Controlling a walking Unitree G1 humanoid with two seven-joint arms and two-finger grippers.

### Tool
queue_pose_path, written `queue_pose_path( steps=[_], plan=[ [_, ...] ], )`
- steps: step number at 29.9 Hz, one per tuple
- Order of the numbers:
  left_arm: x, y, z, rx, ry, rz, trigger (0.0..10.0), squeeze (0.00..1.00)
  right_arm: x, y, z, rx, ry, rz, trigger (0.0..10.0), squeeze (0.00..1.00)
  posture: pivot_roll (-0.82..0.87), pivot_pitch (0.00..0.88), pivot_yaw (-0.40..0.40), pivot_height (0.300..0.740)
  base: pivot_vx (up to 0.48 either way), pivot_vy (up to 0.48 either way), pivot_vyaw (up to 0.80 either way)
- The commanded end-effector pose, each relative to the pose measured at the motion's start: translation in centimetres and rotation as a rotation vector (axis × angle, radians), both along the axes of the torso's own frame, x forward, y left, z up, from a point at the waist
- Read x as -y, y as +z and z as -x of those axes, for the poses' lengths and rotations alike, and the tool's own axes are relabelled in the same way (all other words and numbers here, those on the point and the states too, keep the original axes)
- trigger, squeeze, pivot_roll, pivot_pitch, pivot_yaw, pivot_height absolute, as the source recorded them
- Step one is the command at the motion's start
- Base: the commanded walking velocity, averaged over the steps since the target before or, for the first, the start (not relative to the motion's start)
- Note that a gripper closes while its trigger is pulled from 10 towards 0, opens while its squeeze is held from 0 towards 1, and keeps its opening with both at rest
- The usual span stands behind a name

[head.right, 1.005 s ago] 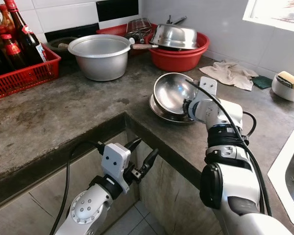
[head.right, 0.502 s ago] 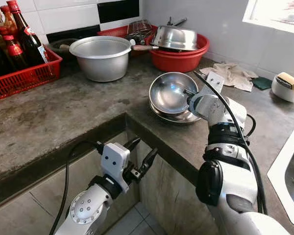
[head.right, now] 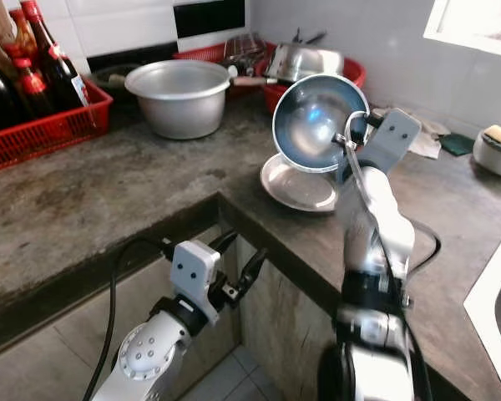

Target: Kitchen organization

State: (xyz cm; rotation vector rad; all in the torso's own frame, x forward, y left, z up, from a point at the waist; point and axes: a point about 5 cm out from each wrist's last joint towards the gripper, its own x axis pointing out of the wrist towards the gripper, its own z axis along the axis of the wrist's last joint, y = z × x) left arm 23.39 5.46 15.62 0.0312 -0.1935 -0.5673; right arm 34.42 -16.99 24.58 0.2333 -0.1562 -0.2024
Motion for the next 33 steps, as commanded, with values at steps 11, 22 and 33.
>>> queue_pose_path(
  steps=[11,22,33],
  plan=[
    [-0.5,0.9,-0.3,0.035,0.039,0.010,10.0,0.00,-1.4,-0.3,7.1,0.214,0.017,0.409,0.0,0.00,0.08,0.011,-0.047,0.740,0.000,0.000,0.00],
    [-0.5,1.3,-0.9,0.059,0.062,0.016,10.0,0.00,-1.3,-0.6,7.9,0.234,-0.031,0.380,0.0,0.00,0.08,0.000,-0.050,0.740,0.000,0.000,0.00],
    [-0.6,1.3,-1.1,0.060,0.070,0.011,10.0,0.00,-2.0,-1.0,7.3,0.218,0.009,0.360,10.0,0.00,0.08,0.000,-0.055,0.740,0.000,0.000,0.00]
  ],
)
